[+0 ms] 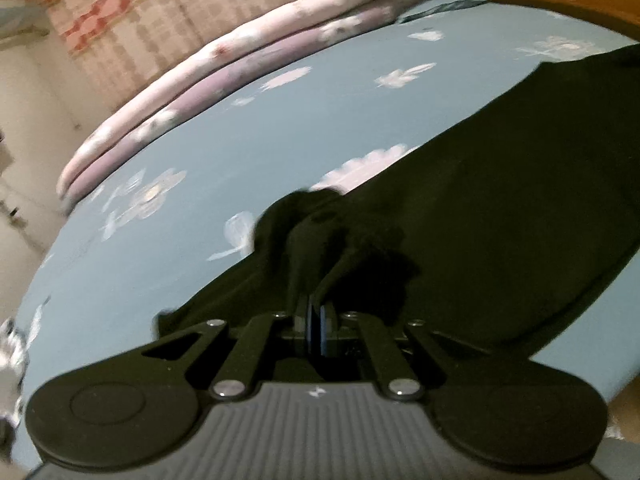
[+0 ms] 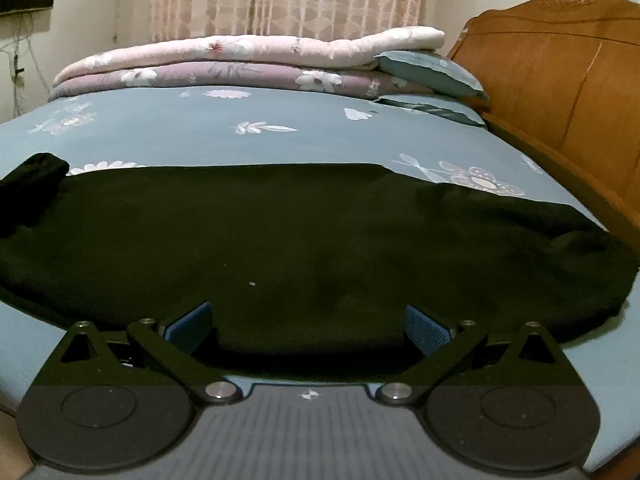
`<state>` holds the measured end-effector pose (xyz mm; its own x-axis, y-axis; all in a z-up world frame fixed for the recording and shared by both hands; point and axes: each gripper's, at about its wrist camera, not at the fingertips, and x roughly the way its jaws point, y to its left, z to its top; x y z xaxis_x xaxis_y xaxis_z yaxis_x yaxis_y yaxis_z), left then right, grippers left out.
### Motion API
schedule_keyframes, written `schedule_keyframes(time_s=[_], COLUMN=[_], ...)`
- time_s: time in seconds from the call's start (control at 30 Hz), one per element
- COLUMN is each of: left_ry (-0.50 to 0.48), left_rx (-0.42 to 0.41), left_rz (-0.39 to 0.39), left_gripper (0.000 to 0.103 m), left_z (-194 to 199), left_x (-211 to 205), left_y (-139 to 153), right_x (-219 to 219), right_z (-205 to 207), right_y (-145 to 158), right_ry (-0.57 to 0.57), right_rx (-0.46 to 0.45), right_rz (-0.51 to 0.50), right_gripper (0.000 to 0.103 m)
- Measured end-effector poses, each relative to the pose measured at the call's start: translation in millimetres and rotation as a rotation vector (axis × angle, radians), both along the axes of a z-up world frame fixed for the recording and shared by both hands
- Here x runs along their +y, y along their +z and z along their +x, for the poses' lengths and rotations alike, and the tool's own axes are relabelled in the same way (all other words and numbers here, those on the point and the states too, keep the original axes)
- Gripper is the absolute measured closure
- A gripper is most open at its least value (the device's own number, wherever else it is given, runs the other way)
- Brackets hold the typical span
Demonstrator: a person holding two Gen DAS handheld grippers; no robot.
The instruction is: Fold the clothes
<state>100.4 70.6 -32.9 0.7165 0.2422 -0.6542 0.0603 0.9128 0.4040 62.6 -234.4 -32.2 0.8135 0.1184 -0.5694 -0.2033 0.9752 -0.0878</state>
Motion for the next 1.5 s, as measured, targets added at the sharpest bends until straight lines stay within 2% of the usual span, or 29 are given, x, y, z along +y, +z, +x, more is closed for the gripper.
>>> schedule_keyframes(time_s=[0.1, 0.13, 0.17, 0.2, 0.3, 0.43, 0.5, 0.57, 0.7, 0.83, 0.93, 1.03, 1.1, 1.17, 1.27, 1.47, 1.5], left_ry=[0.081, 0.109, 0.139, 0.162, 0.199, 0.252, 0.256, 0.24, 0.189, 0.127, 0.1, 0.077, 0.033, -0.029, -0.07, -0.046, -0.031], left_rx=[0.019, 0.028, 0.035, 0.042, 0.055, 0.074, 0.081, 0.079, 0.072, 0.044, 0.065, 0.047, 0.007, -0.014, -0.006, 0.071, 0.076], left_rz=[0.007, 0.001, -0.013, -0.037, -0.142, -0.305, -0.355, -0.35, -0.315, -0.228, -0.173, -0.167, -0.198, -0.221, -0.205, -0.202, -0.201], left_gripper=[0.098, 0.096, 0.089, 0.089, 0.084, 0.069, 0.067, 0.06, 0.059, 0.051, 0.05, 0.05, 0.051, 0.054, 0.054, 0.054, 0.051], left_z=[-10, -12, -16, -18, -26, -33, -37, -42, -50, -53, -53, -52, -45, -31, 1, 45, 47], left_x=[25, 34, 44, 52, 72, 95, 102, 103, 97, 85, 82, 79, 71, 56, 32, 17, 19], left_y=[-2, -4, -5, -6, -6, -7, -6, -4, 9, 25, 30, 36, 38, 33, 15, -20, -21], right_x=[6, 8, 10, 12, 17, 21, 22, 21, 19, 22, 27, 28, 28, 28, 29, 32, 31], right_z=[0, 0, 0, 0, -2, -6, -7, -8, -8, -6, -7, -8, -7, -3, -1, 3, 5], right_y=[0, 1, 1, 1, 1, 3, 4, 5, 6, 6, 7, 8, 8, 9, 11, 13, 12], right_ry=[0.018, 0.025, 0.032, 0.039, 0.058, 0.071, 0.073, 0.071, 0.062, 0.067, 0.084, 0.092, 0.092, 0.088, 0.091, 0.094, 0.09], right_rx=[-0.006, -0.008, -0.01, -0.011, -0.013, -0.02, -0.023, -0.026, -0.03, -0.033, -0.035, -0.049, -0.053, -0.047, -0.049, -0.053, -0.048], right_rz=[0.009, 0.013, 0.017, 0.02, 0.017, 0.008, 0.005, 0.006, 0.013, 0.023, 0.014, 0.001, 0.005, 0.032, 0.052, 0.004, 0.0], right_gripper=[0.0, 0.0, 0.0, 0.0, 0.0, 0.0, 0.0, 0.0, 0.0, 0.0, 0.0, 0.0, 0.0, 0.0, 0.0, 0.0, 0.0])
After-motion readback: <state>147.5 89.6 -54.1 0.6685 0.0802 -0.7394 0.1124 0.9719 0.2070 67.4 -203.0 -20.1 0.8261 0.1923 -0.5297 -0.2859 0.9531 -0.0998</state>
